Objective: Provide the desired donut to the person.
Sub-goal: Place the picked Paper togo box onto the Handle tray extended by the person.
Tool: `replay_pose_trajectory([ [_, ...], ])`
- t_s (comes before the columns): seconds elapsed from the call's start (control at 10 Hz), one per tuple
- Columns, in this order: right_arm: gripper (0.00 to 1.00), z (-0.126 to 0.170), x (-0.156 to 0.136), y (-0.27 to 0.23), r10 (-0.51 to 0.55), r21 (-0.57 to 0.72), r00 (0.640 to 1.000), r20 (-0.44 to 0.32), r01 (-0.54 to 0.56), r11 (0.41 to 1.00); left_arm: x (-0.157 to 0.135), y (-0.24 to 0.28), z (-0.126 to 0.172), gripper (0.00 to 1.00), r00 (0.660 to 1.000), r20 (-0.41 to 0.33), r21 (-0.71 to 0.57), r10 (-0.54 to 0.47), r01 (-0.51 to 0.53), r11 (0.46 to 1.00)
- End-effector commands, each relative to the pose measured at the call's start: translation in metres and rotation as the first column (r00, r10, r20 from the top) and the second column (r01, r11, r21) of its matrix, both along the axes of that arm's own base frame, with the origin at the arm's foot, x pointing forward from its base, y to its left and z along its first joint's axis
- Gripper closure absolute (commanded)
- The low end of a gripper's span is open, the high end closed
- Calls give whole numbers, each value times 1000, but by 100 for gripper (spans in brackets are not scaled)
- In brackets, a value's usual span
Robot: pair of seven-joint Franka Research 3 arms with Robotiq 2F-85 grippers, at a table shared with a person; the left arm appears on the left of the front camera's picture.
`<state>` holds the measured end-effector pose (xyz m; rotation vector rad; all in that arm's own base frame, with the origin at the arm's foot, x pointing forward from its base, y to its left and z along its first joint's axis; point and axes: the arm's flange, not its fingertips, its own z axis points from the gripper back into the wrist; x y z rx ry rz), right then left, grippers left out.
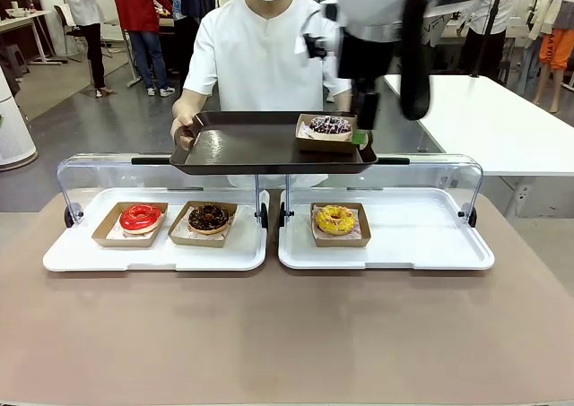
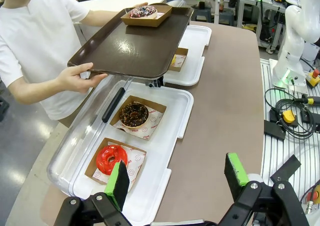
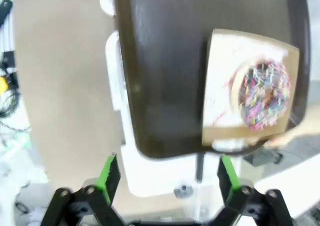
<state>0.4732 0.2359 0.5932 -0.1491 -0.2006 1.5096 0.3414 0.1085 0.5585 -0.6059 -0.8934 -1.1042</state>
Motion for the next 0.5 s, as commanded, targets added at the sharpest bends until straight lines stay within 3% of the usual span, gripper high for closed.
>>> replay_pose_trajectory([
  [0.0,0,-26,-27,-58,3,11,999,44,-3,1000,0,0,0,0,1000,17,-10,-5,5,1000],
  [0.4,0,-72,-38,-134,-69,55,997,29,67,996,0,0,0,0,1000,17,-10,-5,5,1000],
])
